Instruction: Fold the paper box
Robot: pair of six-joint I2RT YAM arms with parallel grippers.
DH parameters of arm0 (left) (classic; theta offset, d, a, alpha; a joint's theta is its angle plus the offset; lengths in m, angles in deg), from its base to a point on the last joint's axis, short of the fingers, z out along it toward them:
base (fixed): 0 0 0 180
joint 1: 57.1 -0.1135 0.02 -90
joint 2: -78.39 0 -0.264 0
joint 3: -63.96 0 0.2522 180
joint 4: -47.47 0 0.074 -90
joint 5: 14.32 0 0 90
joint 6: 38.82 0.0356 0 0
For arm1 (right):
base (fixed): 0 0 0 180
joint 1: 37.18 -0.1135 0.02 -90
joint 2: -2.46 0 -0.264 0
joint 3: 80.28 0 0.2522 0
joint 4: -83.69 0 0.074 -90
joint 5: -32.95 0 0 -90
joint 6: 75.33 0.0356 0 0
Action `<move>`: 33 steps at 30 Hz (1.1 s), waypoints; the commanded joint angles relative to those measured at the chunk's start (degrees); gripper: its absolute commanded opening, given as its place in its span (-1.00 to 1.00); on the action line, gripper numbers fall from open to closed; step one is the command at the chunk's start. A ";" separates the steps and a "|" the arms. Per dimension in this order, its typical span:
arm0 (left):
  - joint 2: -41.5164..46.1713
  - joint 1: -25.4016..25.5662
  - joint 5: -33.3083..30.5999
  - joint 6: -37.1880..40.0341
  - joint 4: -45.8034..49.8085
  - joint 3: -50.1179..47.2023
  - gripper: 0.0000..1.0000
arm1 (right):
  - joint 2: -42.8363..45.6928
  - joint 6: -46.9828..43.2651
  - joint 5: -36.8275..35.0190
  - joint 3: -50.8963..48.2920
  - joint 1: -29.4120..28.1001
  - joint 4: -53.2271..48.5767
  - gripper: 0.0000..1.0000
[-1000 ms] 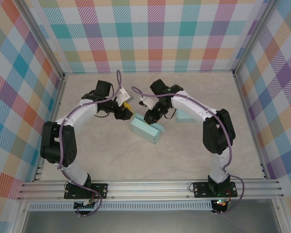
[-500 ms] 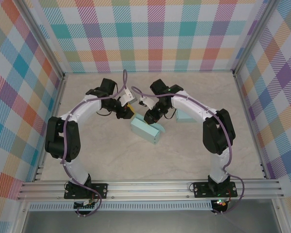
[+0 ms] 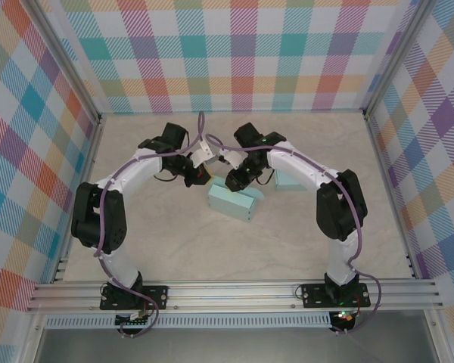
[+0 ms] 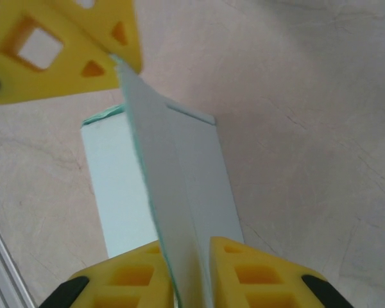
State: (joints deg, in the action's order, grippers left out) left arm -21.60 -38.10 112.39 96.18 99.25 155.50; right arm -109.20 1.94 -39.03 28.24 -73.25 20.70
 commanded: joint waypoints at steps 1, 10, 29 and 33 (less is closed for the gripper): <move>4.50 1.34 -2.74 -1.65 -1.10 -2.83 -1.00 | 3.55 3.93 -3.27 -1.90 0.40 1.58 -0.52; 6.92 2.22 -3.99 -1.66 -1.83 -5.47 -1.00 | 12.11 8.26 -3.49 -10.64 3.91 7.65 -0.23; 7.00 3.06 -5.80 -2.71 -2.75 -5.50 -1.00 | 19.41 10.24 -3.60 -20.15 8.70 9.19 -0.15; 7.32 3.14 -6.43 -3.37 -3.81 -5.77 -1.00 | 19.78 10.52 -4.76 -21.15 8.65 8.80 -0.17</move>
State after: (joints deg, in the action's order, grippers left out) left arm -15.61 -35.67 106.86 93.62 96.41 150.50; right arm -91.08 11.36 -43.18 8.00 -64.88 29.96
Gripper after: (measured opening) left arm 0.049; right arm 0.416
